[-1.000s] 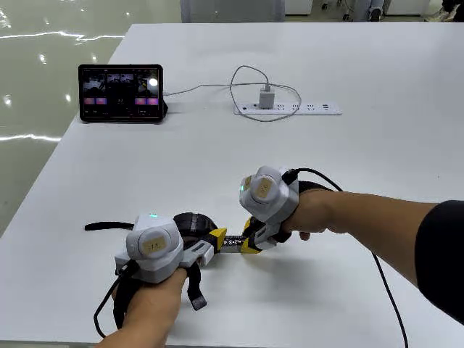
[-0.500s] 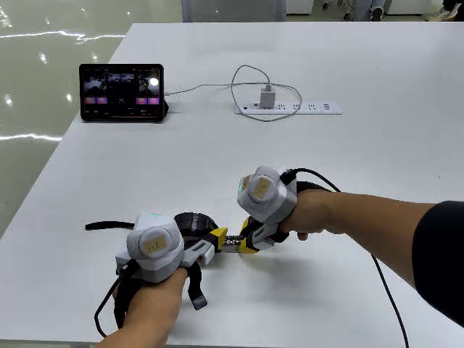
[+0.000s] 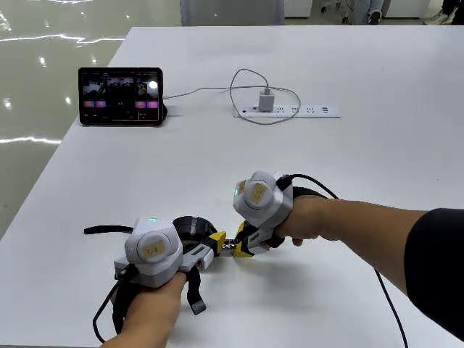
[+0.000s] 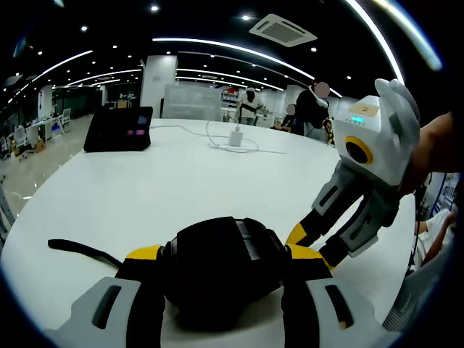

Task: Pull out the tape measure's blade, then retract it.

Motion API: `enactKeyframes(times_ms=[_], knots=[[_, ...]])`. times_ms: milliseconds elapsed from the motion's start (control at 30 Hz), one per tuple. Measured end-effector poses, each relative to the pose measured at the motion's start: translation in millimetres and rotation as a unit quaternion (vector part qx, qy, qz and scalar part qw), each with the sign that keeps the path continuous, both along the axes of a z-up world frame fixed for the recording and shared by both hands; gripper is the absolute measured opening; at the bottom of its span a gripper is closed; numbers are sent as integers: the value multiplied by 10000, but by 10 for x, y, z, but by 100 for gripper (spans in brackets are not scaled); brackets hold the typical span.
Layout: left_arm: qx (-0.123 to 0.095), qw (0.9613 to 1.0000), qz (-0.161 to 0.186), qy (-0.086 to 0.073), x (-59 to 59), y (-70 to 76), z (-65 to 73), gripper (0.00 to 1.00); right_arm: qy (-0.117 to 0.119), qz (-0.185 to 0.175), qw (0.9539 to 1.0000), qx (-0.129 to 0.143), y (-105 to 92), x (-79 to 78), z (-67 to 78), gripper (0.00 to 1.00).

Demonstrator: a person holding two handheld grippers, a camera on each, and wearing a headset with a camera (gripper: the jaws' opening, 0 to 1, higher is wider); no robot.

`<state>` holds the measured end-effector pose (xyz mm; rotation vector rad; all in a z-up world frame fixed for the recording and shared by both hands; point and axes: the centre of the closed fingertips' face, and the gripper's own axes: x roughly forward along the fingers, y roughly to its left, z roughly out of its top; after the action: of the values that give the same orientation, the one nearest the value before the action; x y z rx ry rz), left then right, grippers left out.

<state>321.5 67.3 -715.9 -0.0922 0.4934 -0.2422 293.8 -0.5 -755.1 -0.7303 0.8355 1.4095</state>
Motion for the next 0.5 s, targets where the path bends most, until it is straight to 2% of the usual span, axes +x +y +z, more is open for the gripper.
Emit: enactKeyframes(times_ms=[500], knots=[[-8,10000,-5,7,-4,-6,-1,61,-14,-18,10000,36,76,7,-8,11]])
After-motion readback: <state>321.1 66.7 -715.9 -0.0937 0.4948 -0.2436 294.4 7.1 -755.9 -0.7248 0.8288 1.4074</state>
